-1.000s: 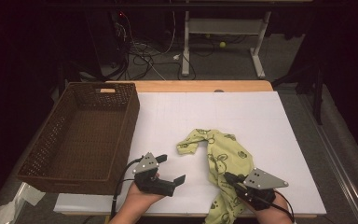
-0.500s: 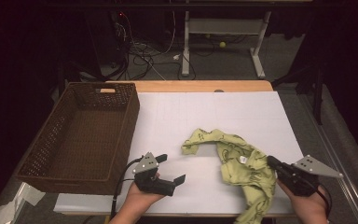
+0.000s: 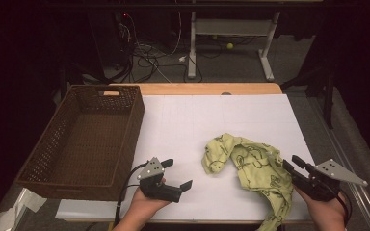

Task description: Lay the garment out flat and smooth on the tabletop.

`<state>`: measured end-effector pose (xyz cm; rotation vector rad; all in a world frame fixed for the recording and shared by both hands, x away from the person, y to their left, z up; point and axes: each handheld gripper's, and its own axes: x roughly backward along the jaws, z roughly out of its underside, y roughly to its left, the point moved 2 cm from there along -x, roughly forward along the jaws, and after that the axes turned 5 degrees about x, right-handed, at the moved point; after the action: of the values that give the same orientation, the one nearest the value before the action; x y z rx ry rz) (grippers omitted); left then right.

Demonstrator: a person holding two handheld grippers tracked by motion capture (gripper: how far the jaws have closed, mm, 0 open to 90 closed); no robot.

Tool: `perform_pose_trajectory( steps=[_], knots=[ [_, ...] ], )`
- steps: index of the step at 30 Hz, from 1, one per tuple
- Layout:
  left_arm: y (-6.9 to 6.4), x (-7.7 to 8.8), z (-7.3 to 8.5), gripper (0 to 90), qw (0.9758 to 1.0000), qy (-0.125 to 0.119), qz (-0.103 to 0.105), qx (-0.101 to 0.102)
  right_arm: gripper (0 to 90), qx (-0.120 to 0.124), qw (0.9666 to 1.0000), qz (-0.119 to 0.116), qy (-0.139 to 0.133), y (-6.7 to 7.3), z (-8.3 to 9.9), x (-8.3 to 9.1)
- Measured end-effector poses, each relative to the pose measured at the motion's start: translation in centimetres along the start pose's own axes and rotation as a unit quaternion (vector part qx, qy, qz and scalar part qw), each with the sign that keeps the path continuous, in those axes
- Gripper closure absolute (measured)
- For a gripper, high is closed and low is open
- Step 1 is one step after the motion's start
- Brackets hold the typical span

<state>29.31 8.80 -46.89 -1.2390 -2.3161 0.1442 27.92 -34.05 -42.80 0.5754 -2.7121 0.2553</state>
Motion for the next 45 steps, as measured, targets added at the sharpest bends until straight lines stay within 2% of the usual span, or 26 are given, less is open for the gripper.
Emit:
perform_pose_trajectory(
  steps=[2, 3, 6, 9, 12, 15, 19, 21, 23, 24, 25, 26, 28, 30, 33, 36, 40, 41, 45],
  knots=[
    [0.0, -0.1, 0.0, 0.0, 1.0, 0.003, 0.001, -0.003, 58.8, 0.022, 0.9995, -0.006, -0.021, 1.3, -1.0, 0.6],
    [0.0, -0.1, 0.0, 0.0, 1.0, 0.003, 0.001, -0.004, 59.0, 0.032, 0.9989, -0.018, -0.028, 2.1, -1.3, 0.7],
    [-0.1, -0.2, 0.1, 0.0, 1.0, 0.005, 0.0, -0.004, 59.4, 0.062, 0.9949, -0.076, -0.022, 4.7, -1.8, 0.3],
    [-0.1, -0.3, 0.1, 0.0, 1.0, 0.004, 0.0, -0.004, 57.6, 0.094, 0.9879, -0.123, 0.011, 6.9, -1.2, -1.1],
    [-0.1, -0.2, 0.0, 0.0, 1.0, 0.005, 0.0, -0.005, 53.1, 0.115, 0.9814, -0.144, 0.053, 8.4, -0.3, -2.4],
    [-0.1, -0.2, 0.0, 0.0, 1.0, 0.005, 0.0, -0.004, 50.6, 0.147, 0.9744, -0.142, 0.094, 9.1, 0.5, -3.4],
    [-0.1, -0.2, 0.1, 0.0, 1.0, 0.005, 0.001, -0.004, 53.7, 0.167, 0.9642, -0.14, 0.151, 9.5, 1.8, -4.6],
    [-0.1, -0.2, 0.0, 0.0, 1.0, 0.004, 0.001, -0.003, 59.3, 0.18, 0.9615, -0.127, 0.163, 9.6, 2.0, -4.8],
    [-0.1, -0.1, 0.0, 0.0, 1.0, 0.004, 0.001, -0.003, 66.5, 0.179, 0.9617, -0.123, 0.167, 9.7, 2.0, -4.9],
    [-0.1, -0.2, 0.0, 0.0, 1.0, 0.005, 0.002, -0.003, 74.1, 0.179, 0.9614, -0.125, 0.167, 9.7, 2.0, -4.9],
    [-0.2, -0.2, 0.0, 0.0, 1.0, 0.005, 0.002, -0.002, 81.4, 0.179, 0.9616, -0.129, 0.164, 9.7, 2.0, -4.8],
    [-0.2, -0.2, 0.0, 0.0, 1.0, 0.005, 0.002, -0.002, 85.1, 0.176, 0.9628, -0.128, 0.16, 9.7, 2.0, -4.7],
    [-0.2, -0.2, 0.0, 0.0, 1.0, 0.005, 0.003, -0.003, 86.5, 0.177, 0.966, -0.122, 0.144, 9.6, 1.6, -4.4],
    [-0.2, -0.1, 0.0, 0.0, 1.0, 0.004, 0.003, -0.002, 86.7, 0.166, 0.9718, -0.12, 0.117, 9.3, 1.0, -3.7],
    [-0.1, -0.1, 0.0, 0.0, 1.0, 0.002, 0.003, -0.001, 86.8, 0.147, 0.9818, -0.1, 0.067, 8.3, -0.3, -2.3],
    [-0.1, -0.3, 0.0, 0.0, 1.0, 0.003, 0.003, -0.002, 86.8, 0.105, 0.9917, -0.072, 0.017, 6.4, -1.3, -0.5],
    [-0.3, -0.5, -0.1, 0.0, 1.0, 0.005, 0.006, -0.005, 86.8, 0.063, 0.9973, -0.033, -0.017, 3.8, -1.6, 1.0],
    [-0.3, -0.5, -0.1, 0.0, 0.9999, 0.006, 0.007, -0.007, 86.8, 0.055, 0.9979, -0.026, -0.022, 3.2, -1.5, 1.2],
    [-0.4, -0.7, -0.2, 0.0, 0.9999, 0.005, 0.011, -0.007, 86.7, 0.015, 0.9997, 0.011, -0.015, 0.2, -0.4, 1.9]
  ],
)
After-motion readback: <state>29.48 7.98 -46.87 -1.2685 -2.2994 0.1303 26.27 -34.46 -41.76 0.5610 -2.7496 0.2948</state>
